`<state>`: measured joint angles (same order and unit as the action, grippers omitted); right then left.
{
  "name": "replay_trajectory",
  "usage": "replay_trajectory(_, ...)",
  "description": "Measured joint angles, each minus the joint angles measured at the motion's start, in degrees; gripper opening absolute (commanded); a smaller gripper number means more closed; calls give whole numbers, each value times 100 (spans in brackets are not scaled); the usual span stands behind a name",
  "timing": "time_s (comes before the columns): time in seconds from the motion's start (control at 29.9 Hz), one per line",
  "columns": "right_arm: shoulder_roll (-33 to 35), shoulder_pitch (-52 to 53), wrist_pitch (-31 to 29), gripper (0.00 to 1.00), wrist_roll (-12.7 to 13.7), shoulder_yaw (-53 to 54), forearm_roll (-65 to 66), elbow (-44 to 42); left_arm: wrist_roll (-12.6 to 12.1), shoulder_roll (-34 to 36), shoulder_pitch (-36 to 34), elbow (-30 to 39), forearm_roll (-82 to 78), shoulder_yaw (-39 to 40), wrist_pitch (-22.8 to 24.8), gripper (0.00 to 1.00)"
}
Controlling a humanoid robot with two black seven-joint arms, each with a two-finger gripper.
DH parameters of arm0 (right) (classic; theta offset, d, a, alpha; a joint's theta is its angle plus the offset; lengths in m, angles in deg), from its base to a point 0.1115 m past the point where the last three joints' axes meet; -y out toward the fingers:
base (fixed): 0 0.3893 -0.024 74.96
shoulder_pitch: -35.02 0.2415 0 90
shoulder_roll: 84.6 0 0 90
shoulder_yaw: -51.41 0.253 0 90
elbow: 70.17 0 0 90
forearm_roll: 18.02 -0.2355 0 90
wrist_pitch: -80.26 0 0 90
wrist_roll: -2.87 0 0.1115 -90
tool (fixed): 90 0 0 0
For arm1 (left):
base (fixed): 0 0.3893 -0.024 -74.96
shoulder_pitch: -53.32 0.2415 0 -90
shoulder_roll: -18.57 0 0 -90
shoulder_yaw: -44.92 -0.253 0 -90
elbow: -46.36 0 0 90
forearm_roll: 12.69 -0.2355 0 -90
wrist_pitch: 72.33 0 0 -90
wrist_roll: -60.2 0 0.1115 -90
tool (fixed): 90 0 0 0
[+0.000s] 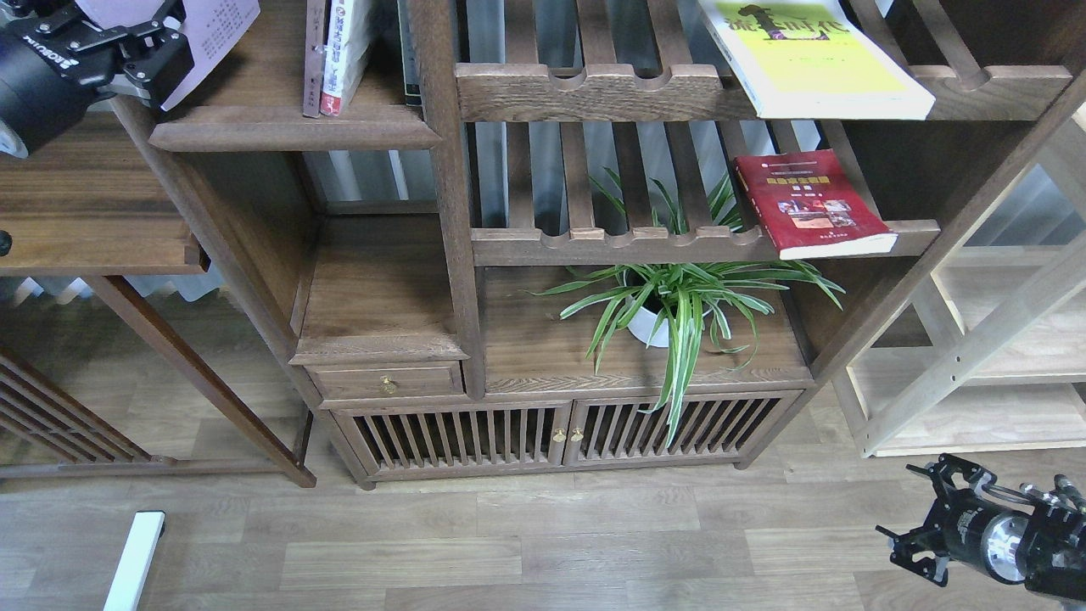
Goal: Organize books on shelf
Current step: 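Insert the lavender book upright beside the standing books with the left gripper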
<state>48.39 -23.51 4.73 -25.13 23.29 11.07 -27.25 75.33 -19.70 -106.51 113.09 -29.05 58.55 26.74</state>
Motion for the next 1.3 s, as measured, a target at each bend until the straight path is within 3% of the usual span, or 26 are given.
replay_trajectory(0.54,7,6,84,93,0,0,-9,41,-185,-627,-390,-158,96,-285,-292,0)
replay_trajectory(0.97,1,-10,99,93,0,7,-9,50,-427,-1142,-1182,-724,783,-1305,-423,0)
replay_trajectory(1.3,-1,-1,100,93,0,9,-9,50,-631,-1278,-1361,-889,931,-1476,-699,0)
